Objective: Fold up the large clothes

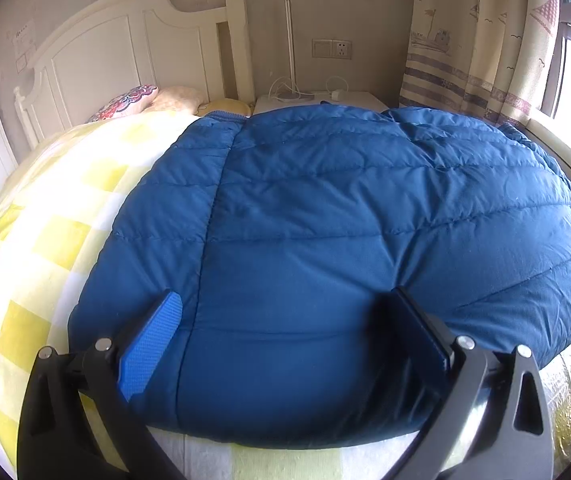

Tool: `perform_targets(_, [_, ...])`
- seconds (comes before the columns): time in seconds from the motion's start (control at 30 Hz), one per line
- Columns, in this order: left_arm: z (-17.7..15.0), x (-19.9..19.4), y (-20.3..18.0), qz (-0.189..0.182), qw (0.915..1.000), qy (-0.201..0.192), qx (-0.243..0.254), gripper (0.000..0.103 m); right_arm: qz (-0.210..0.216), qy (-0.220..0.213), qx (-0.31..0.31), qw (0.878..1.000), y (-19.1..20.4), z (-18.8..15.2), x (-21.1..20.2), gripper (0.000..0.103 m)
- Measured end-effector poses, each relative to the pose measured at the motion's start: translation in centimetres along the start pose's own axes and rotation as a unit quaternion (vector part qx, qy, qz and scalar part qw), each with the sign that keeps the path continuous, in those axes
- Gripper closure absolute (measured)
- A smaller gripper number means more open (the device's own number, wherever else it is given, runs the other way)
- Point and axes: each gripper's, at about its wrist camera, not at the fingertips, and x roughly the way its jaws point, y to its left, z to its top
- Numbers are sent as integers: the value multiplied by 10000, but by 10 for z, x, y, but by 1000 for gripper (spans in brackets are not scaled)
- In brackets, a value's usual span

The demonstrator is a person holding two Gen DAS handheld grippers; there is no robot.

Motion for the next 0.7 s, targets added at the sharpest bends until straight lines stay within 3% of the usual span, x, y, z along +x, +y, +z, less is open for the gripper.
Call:
perform_targets(0.1, [0, 0, 1, -15, 10000, -1, -5, 2, -44, 451, 421, 9981, -11, -19, 6, 5])
perform_targets(0.27, [-1, 0, 1, -57, 10000, -3, -17, 2, -193, 456, 295, 9983, 0, -12, 29, 4])
perform_targets(0.37, [-1, 1, 2, -82, 10000, 2, -10, 2, -279, 394, 248, 9985, 12, 6, 58, 4])
perform_targets(0.47, [0, 2, 3, -112, 9999, 17, 0, 2, -112, -61, 925, 9956, 7, 28, 83, 4])
perform_targets(0.53, [-1, 1, 0, -113, 9999, 20, 36, 2, -271, -356, 1193, 9919, 9, 35, 93, 4])
perform_targets(0.63, [-1, 2, -3, -96, 9999, 30, 26, 2, -197, -250, 1043, 9940, 16, 40, 103, 4])
perform_targets(0.7, [-1, 1, -4, -108, 9999, 26, 17, 2, 66, -333, 1182, 9924, 3, 42, 100, 28])
